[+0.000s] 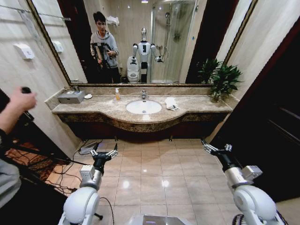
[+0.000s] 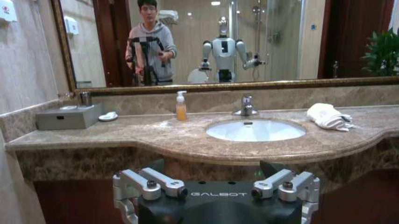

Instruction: Pick up the towel from the sink counter and wipe the mirror surface.

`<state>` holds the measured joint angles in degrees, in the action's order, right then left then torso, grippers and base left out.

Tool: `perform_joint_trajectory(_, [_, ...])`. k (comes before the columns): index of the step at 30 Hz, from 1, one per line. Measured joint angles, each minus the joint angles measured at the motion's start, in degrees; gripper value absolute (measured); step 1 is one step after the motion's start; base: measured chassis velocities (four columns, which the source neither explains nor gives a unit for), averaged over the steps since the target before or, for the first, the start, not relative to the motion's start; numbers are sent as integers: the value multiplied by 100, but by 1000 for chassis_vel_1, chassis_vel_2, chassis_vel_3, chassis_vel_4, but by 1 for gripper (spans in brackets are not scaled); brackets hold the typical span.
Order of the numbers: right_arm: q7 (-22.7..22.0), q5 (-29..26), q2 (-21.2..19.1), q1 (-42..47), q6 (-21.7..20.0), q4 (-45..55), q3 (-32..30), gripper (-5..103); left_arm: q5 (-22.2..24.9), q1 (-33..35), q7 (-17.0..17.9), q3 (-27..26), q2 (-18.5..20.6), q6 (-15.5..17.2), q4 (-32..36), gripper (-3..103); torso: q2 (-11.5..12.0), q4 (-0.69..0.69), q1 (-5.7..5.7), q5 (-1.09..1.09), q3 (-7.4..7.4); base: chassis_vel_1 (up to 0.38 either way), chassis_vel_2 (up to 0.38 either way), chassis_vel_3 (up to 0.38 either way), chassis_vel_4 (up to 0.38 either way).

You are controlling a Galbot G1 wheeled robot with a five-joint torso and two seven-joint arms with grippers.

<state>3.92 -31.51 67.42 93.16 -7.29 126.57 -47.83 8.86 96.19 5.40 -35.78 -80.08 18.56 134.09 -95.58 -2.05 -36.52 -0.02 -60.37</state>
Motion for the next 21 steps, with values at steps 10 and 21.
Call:
perform_joint_trajectory(10, [0,0,0,0,0,0,0,100,0,-1,0,0,0,0,0,100,0,-1,0,2,0,0,0,0,0])
perform_joint_trajectory(21, [0,0,0,0,0,0,0,100,0,-1,0,0,0,0,0,100,0,-1,0,1,0,0,0,0,0])
